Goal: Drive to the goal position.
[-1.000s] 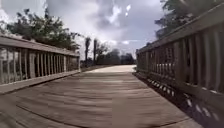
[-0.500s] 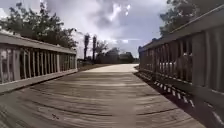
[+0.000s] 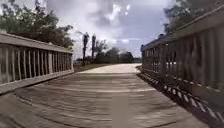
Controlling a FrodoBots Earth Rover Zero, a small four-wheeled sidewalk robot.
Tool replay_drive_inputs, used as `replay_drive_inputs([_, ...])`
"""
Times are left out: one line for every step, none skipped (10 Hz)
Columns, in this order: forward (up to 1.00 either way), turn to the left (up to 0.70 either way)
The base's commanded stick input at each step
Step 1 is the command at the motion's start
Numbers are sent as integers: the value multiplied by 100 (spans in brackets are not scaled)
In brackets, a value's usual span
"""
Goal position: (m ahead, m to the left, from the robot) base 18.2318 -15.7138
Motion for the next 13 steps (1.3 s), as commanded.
replay_drive_inputs([85,0])
replay_drive_inputs([85,0])
replay_drive_inputs([85,0])
replay_drive_inputs([85,0])
replay_drive_inputs([85,0])
replay_drive_inputs([85,0])
replay_drive_inputs([85,0])
replay_drive_inputs([85,0])
replay_drive_inputs([85,0])
replay_drive_inputs([85,0])
replay_drive_inputs([85,0])
replay_drive_inputs([85,0])
replay_drive_inputs([85,0])
